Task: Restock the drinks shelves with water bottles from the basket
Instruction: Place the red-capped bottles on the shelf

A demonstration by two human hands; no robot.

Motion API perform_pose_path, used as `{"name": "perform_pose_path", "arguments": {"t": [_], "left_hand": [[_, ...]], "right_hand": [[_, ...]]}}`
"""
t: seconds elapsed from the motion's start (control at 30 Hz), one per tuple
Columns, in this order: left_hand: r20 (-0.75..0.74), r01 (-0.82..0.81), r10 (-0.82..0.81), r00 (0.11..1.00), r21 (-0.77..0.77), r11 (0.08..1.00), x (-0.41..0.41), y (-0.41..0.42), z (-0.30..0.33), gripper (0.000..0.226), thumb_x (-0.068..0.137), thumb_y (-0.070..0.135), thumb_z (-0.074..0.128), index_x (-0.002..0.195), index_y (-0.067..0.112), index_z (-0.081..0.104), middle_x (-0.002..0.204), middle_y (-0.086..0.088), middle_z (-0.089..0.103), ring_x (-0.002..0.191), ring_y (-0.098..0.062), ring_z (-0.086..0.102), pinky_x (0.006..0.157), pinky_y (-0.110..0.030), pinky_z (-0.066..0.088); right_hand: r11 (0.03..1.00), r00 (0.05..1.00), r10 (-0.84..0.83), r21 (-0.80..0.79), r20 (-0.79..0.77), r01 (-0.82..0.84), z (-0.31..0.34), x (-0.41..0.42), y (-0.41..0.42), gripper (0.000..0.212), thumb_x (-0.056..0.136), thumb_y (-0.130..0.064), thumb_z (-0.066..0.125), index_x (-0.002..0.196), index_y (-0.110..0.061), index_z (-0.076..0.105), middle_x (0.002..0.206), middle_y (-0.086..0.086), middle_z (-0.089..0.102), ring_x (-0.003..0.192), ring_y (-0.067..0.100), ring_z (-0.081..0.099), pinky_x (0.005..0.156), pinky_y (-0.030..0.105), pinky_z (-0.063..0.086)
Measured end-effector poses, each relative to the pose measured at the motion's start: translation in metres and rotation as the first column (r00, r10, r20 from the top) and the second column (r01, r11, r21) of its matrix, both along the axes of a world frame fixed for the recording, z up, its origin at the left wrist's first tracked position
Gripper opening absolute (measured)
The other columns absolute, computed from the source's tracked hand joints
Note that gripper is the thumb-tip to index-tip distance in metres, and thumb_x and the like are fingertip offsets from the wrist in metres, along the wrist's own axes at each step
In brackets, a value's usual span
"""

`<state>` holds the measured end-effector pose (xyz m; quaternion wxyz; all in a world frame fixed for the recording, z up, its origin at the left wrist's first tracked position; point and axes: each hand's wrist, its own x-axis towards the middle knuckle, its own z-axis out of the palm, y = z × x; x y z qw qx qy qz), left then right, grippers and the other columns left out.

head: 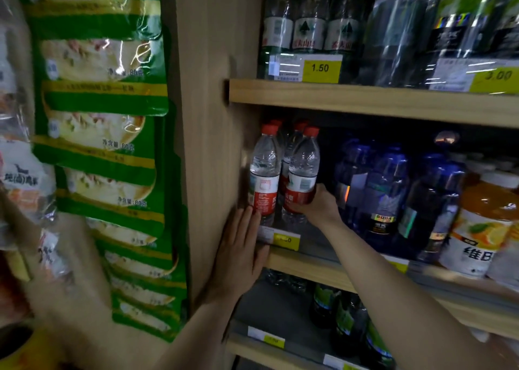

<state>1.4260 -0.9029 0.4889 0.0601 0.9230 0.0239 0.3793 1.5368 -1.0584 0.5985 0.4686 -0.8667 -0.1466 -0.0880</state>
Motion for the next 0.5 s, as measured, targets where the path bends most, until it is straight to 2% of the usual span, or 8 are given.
{"name": "perform_pose_path", "arguments": {"t": [0.17, 0.3, 0.4, 0.43, 0.5], "left_hand": [[0.002, 0.019, -0.019, 1.000, -0.005, 1.000, 0.004, 0.003, -0.002, 0.066, 0.092, 0.046, 0.032, 0.150, 0.020, 0.012, 0.158, 0.000, 0.009, 0.146, -0.021, 0.008, 0.119, -0.034, 0.007], [-0.019, 0.006, -0.006, 1.000, 0.009, 1.000, 0.002, 0.002, 0.000, 0.068, 0.092, 0.045, 0.036, 0.150, 0.020, 0.010, 0.158, 0.000, 0.006, 0.146, -0.021, 0.006, 0.119, -0.031, 0.000], [-0.019, -0.002, 0.003, 1.000, 0.017, 1.000, 0.001, 0.002, 0.001, 0.067, 0.093, 0.046, 0.033, 0.150, 0.017, 0.011, 0.158, -0.001, 0.005, 0.146, -0.021, 0.005, 0.119, -0.030, -0.003], [-0.019, -0.008, 0.009, 1.000, 0.023, 1.000, 0.001, 0.001, 0.001, 0.068, 0.093, 0.046, 0.033, 0.150, 0.016, 0.011, 0.158, -0.002, 0.005, 0.146, -0.022, 0.006, 0.119, -0.030, -0.003], [-0.016, -0.019, 0.019, 1.000, 0.036, 0.999, 0.000, 0.000, 0.001, 0.068, 0.093, 0.047, 0.031, 0.149, 0.014, 0.010, 0.158, -0.003, 0.005, 0.146, -0.022, 0.006, 0.119, -0.032, -0.002]], "right_hand": [[0.999, 0.999, -0.035, -0.025, 0.031, 0.035, -0.002, 0.009, 0.010, 0.071, 0.063, -0.029, 0.085, 0.117, -0.006, 0.045, 0.123, 0.016, 0.056, 0.112, 0.029, 0.056, 0.091, 0.039, 0.049], [0.999, 0.999, -0.038, -0.030, 0.025, 0.039, -0.001, 0.007, 0.010, 0.075, 0.065, -0.031, 0.083, 0.123, -0.007, 0.042, 0.127, 0.015, 0.050, 0.115, 0.028, 0.052, 0.093, 0.035, 0.045], [0.996, 0.956, -0.093, 0.041, 0.280, 0.085, 0.004, -0.005, 0.006, 0.072, 0.065, -0.033, 0.082, 0.121, -0.008, 0.045, 0.120, 0.009, 0.046, 0.110, 0.023, 0.049, 0.083, 0.025, 0.038], [0.997, 0.932, -0.067, 0.069, 0.357, 0.045, 0.006, -0.011, 0.007, 0.066, 0.065, -0.033, 0.082, 0.116, -0.009, 0.049, 0.114, 0.006, 0.048, 0.105, 0.021, 0.051, 0.080, 0.023, 0.039], [0.995, 0.917, 0.053, 0.054, 0.396, -0.081, 0.010, -0.021, 0.014, 0.058, 0.066, -0.034, 0.081, 0.111, -0.010, 0.055, 0.107, 0.004, 0.056, 0.099, 0.017, 0.054, 0.076, 0.025, 0.043]]}}
